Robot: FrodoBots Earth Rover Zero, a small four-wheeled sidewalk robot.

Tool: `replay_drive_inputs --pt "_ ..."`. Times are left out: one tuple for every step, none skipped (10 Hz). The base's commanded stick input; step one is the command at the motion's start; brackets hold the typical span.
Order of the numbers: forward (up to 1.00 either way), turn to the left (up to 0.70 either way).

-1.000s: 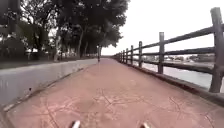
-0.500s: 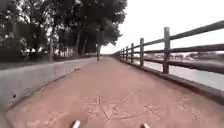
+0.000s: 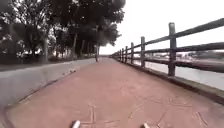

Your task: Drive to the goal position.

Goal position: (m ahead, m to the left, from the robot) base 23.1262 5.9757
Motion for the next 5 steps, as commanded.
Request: replay_drive_inputs --pt "0.7 0.0" --pt "0.7 0.0" --pt "0.7 0.0" --pt "0.7 0.0" --pt "0.7 0.0"
